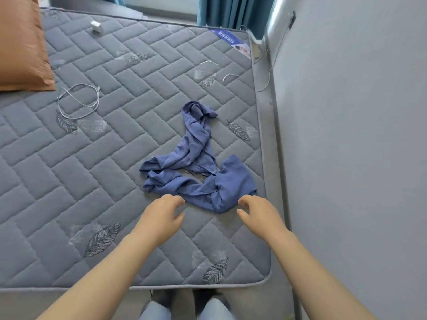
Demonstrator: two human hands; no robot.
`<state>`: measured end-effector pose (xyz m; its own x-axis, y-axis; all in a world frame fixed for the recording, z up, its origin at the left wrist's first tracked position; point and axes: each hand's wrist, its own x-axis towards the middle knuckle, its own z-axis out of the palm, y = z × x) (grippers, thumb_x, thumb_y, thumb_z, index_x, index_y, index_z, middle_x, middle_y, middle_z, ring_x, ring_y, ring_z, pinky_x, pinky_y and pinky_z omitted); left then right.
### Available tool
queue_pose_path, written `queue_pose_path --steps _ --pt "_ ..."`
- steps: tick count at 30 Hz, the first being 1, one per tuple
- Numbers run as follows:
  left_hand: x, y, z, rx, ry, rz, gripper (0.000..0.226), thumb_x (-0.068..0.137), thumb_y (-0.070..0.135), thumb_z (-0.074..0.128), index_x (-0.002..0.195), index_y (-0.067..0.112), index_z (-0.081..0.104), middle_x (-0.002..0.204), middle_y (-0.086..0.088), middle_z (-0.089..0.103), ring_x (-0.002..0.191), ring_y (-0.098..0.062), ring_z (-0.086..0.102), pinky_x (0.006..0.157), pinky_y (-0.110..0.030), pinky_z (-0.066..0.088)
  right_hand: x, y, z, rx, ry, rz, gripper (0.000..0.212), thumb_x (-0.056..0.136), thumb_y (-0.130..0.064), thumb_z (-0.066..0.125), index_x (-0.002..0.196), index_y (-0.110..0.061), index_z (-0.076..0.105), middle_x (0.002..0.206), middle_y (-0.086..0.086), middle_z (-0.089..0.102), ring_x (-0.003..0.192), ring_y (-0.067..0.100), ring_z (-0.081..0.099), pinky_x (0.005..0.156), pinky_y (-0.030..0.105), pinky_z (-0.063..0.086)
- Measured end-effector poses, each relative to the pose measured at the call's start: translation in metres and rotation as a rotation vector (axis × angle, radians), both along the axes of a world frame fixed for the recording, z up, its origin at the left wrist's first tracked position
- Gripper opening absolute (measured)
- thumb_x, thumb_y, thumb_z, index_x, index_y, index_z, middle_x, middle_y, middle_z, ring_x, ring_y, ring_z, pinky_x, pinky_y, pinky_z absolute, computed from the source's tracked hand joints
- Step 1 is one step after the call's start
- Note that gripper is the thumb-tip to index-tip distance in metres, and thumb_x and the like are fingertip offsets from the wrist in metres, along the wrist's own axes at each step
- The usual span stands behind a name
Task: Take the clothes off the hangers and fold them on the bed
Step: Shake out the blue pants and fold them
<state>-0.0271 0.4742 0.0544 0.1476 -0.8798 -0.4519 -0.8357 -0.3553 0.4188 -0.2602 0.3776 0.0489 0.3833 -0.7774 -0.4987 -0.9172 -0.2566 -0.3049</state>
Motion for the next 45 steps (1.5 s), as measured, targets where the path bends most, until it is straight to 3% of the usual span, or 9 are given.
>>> queue_pose_path --steps 9,17,22,28,33,36,39,42,45 --pt "-0.001 -0.001 -0.111 0.158 0.011 0.087 0.034 0.094 0.025 0.05 0.127 0.021 0.049 0.125 0.003 0.056 0.112 -0.016 0.055 0.088 -0.029 0.044 0.006 -0.027 -0.11 0.079 0.049 -0.036 0.035 0.095 -0.035 0.053 0.123 -0.014 0.055 0.115 0.002 0.064 0.107 0.022 0.059 0.078 0.031 0.043" --pt "-0.011 -0.001 -0.204 0.195 0.034 0.079 0.044 0.094 0.029 0.05 0.136 0.022 0.04 0.128 0.003 0.051 0.115 -0.015 0.053 0.092 -0.029 0.042 0.021 -0.051 -0.198 0.031 0.112 -0.07 0.033 0.09 -0.046 0.057 0.099 -0.014 0.06 0.097 0.0 0.067 0.091 0.021 0.062 0.074 0.033 0.05" --pt "-0.02 -0.009 -0.242 0.196 0.03 0.021 0.042 0.094 0.029 0.05 0.134 0.02 0.042 0.129 0.0 0.051 0.116 -0.019 0.052 0.094 -0.031 0.041 0.039 -0.064 -0.239 -0.07 0.172 -0.089 0.036 0.089 -0.049 0.059 0.096 -0.014 0.059 0.097 0.001 0.067 0.091 0.023 0.063 0.063 0.028 0.038" --pt "-0.02 -0.023 -0.253 0.186 0.003 -0.03 0.036 0.093 0.026 0.05 0.128 0.018 0.046 0.125 -0.002 0.053 0.114 -0.022 0.052 0.093 -0.035 0.043 0.031 -0.06 -0.259 -0.044 0.158 -0.093 0.014 0.093 -0.024 0.05 0.082 -0.015 0.055 0.092 0.005 0.067 0.078 0.025 0.056 0.055 0.028 0.031" --pt "-0.026 -0.03 -0.255 0.189 0.011 -0.047 0.039 0.093 0.025 0.049 0.132 0.018 0.044 0.127 -0.002 0.051 0.115 -0.023 0.052 0.093 -0.036 0.043 -0.004 -0.01 -0.254 0.031 -0.014 -0.337 0.013 0.086 -0.024 0.057 0.075 -0.017 0.057 0.085 0.004 0.067 0.084 0.028 0.059 0.063 0.033 0.037" --pt "-0.035 -0.032 -0.256 0.181 0.015 -0.056 0.038 0.093 0.025 0.05 0.13 0.018 0.045 0.125 -0.003 0.052 0.114 -0.023 0.052 0.093 -0.035 0.042 -0.032 0.028 -0.258 0.202 0.046 -0.345 0.013 0.085 -0.023 0.055 0.074 -0.018 0.057 0.084 0.002 0.067 0.085 0.026 0.06 0.07 0.035 0.046" --pt "-0.048 -0.034 -0.259 0.148 0.02 -0.104 0.036 0.091 0.024 0.051 0.126 0.014 0.048 0.123 -0.004 0.052 0.113 -0.025 0.051 0.092 -0.035 0.041 -0.052 0.046 -0.265 0.277 0.142 -0.344 0.016 0.089 -0.025 0.051 0.074 -0.02 0.053 0.086 0.001 0.066 0.086 0.024 0.06 0.069 0.032 0.045" --pt "-0.058 -0.039 -0.27 0.066 0.008 -0.137 0.04 0.088 0.023 0.055 0.126 0.012 0.047 0.129 -0.004 0.045 0.114 -0.027 0.048 0.095 -0.034 0.039 -0.054 0.044 -0.269 0.228 0.119 -0.39 0.012 0.087 -0.024 0.052 0.075 -0.02 0.053 0.083 -0.002 0.065 0.082 0.021 0.059 0.067 0.032 0.045" --pt "-0.062 -0.051 -0.283 0.016 -0.034 -0.115 0.057 0.086 0.027 0.061 0.136 0.01 0.039 0.146 -0.008 0.031 0.128 -0.03 0.038 0.105 -0.034 0.033 -0.046 0.03 -0.267 0.046 0.016 -0.43 0.004 0.084 -0.021 0.056 0.083 -0.017 0.054 0.088 -0.001 0.059 0.084 0.022 0.055 0.066 0.034 0.042"
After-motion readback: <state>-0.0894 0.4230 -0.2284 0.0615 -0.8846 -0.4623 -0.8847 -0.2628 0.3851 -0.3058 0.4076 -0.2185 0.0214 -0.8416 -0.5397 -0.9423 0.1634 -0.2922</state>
